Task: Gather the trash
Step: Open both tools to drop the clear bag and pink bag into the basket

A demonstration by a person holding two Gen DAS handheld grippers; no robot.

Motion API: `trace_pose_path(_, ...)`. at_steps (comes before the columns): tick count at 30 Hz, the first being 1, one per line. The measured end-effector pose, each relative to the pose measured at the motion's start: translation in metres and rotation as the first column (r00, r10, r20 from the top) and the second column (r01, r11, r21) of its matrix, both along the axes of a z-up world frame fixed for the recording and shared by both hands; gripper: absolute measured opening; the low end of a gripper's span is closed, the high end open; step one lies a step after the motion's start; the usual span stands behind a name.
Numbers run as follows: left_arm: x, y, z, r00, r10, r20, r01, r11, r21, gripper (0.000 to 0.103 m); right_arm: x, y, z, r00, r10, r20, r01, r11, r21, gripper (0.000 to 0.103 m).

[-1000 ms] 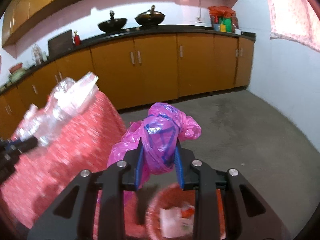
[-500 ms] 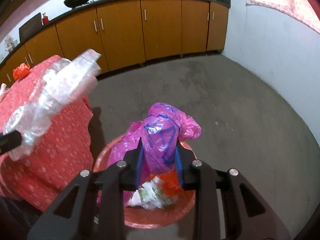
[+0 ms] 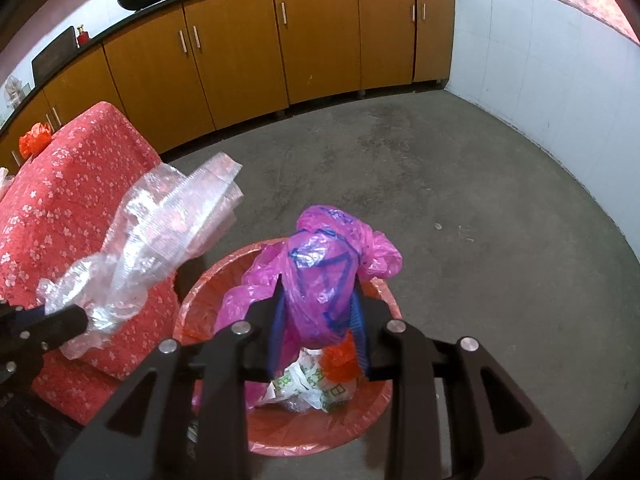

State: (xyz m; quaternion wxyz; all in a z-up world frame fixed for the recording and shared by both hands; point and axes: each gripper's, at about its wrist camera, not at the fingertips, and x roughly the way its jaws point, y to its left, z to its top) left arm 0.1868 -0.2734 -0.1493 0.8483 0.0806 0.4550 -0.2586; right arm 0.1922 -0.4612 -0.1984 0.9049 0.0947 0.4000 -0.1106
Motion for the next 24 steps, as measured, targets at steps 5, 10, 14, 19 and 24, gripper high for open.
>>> trace_pose_path(5,0.003,-0.003,-0.005,1.000,0.006,-0.005,-0.006,1.000,0.000,0.013,-0.003,-0.006,-0.001,1.000,0.002,0.016,-0.002,1.000,0.014,0.034)
trace_pose_path(10,0.006,-0.008,-0.009,1.000,-0.007,-0.006,0.007,1.000,0.000,0.015,-0.005,-0.009,0.001,1.000,0.005,0.031,-0.006,0.999,0.037,0.037)
trace_pose_path(14,0.012,-0.006,-0.013,1.000,0.007,-0.016,-0.007,1.000,-0.002,0.019,-0.005,-0.010,0.002,0.999,0.013,0.035,-0.014,0.999,0.034,0.042)
trace_pose_path(19,0.017,-0.003,-0.015,1.000,0.021,-0.018,-0.022,1.000,-0.003,0.024,-0.005,-0.010,0.005,0.999,0.015,0.042,-0.016,0.999,0.036,0.045)
trace_pose_path(24,0.018,-0.001,-0.015,0.999,0.029,-0.018,-0.029,0.999,-0.017,0.025,-0.005,-0.008,0.008,0.999,0.015,0.045,-0.016,0.999,0.032,0.045)
